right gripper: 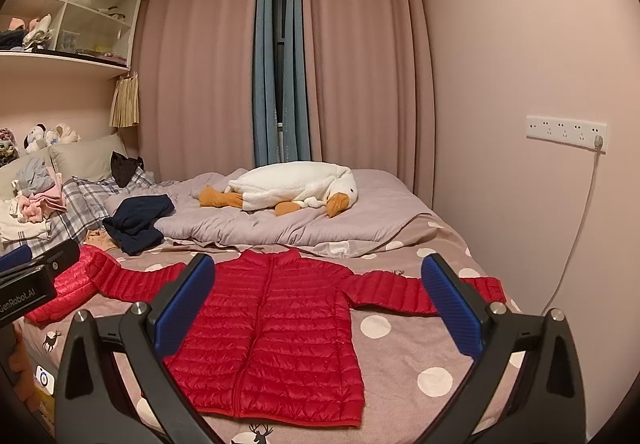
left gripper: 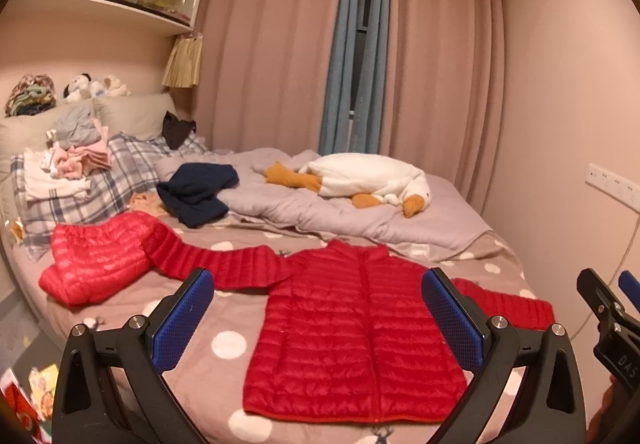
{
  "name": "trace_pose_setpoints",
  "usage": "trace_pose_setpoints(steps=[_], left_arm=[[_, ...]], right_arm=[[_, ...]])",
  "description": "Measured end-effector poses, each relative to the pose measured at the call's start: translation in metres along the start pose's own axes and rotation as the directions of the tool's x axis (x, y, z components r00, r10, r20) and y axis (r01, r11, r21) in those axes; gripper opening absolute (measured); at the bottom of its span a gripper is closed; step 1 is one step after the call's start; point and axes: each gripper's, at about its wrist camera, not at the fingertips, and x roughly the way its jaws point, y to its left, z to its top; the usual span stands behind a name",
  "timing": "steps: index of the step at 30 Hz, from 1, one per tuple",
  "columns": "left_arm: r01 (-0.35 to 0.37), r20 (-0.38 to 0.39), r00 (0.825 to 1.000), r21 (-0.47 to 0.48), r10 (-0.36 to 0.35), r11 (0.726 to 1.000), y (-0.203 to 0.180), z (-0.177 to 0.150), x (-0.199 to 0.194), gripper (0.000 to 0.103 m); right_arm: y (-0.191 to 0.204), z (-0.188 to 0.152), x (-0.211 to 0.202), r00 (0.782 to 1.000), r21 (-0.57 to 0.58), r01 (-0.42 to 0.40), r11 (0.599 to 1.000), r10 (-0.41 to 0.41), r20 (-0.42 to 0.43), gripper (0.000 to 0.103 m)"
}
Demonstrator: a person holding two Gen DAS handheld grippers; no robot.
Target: Fold large clothes
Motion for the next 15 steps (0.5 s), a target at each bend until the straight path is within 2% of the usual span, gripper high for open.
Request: trace_pose_setpoints(steps=[15], left_arm=[[0.001,0.009,1.0,-0.004,-0.001,1.0,0.0049,0.0052,0.005,0.103]], right_arm=[[0.0008,0.004,0.0019,1.0,0.006,0.0,1.0,0.0,0.011,0.103]])
